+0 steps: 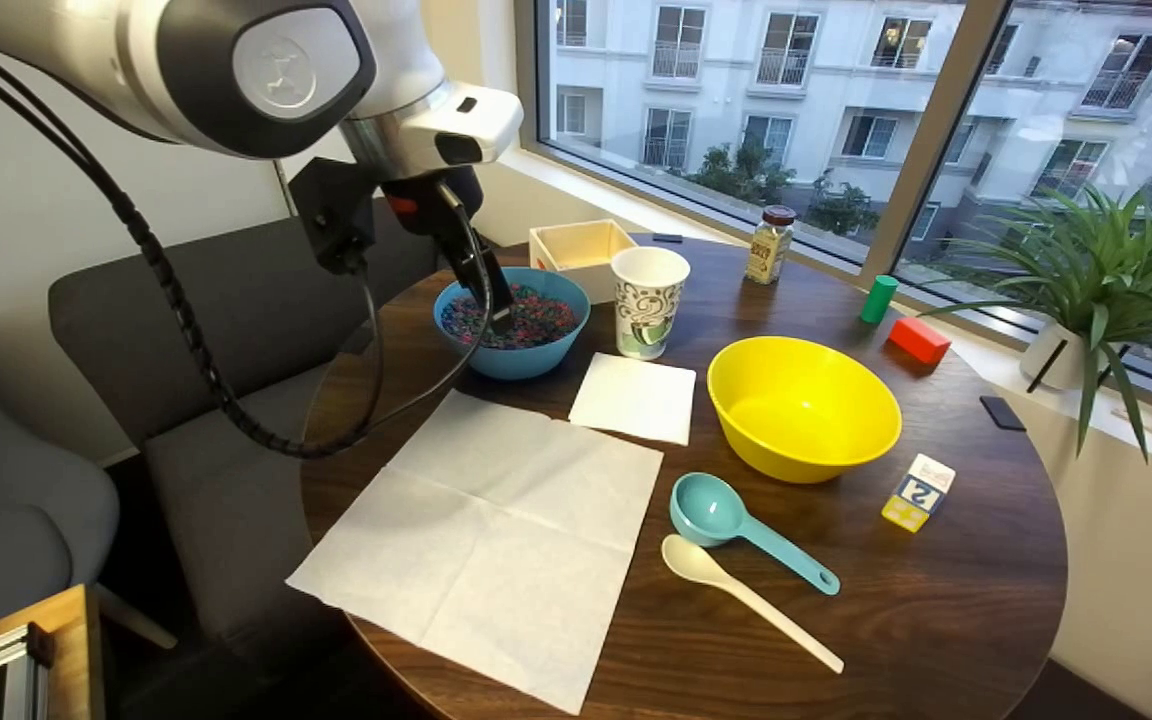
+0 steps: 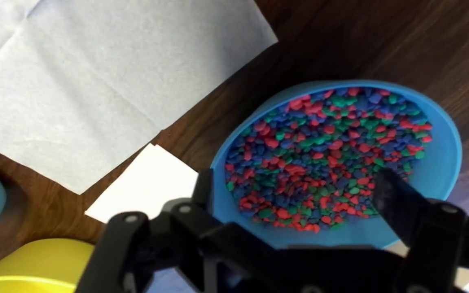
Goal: Pick up some if the substance in the blue bowl and put it on the white paper towel, fold the paper towel into half from left to right
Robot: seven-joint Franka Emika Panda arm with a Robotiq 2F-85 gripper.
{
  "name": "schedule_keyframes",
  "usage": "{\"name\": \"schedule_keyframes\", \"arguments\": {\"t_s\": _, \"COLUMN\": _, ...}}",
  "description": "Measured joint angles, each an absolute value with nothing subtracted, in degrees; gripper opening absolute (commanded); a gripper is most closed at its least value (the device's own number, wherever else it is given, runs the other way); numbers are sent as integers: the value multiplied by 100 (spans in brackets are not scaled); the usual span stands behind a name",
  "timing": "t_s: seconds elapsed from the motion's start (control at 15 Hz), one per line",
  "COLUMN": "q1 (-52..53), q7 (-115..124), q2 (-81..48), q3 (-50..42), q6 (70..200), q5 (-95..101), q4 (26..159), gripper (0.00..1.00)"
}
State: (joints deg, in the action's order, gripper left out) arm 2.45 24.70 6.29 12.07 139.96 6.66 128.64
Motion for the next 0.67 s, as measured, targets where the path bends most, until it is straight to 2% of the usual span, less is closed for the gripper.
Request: {"name": "schedule_keyframes", "arguments": {"t_s": 0.67, "q1": 396, "q7": 2573, "q2": 10, "q3": 1123, "q6": 14110, "q5": 805, "q4": 12549, "gripper": 100}}
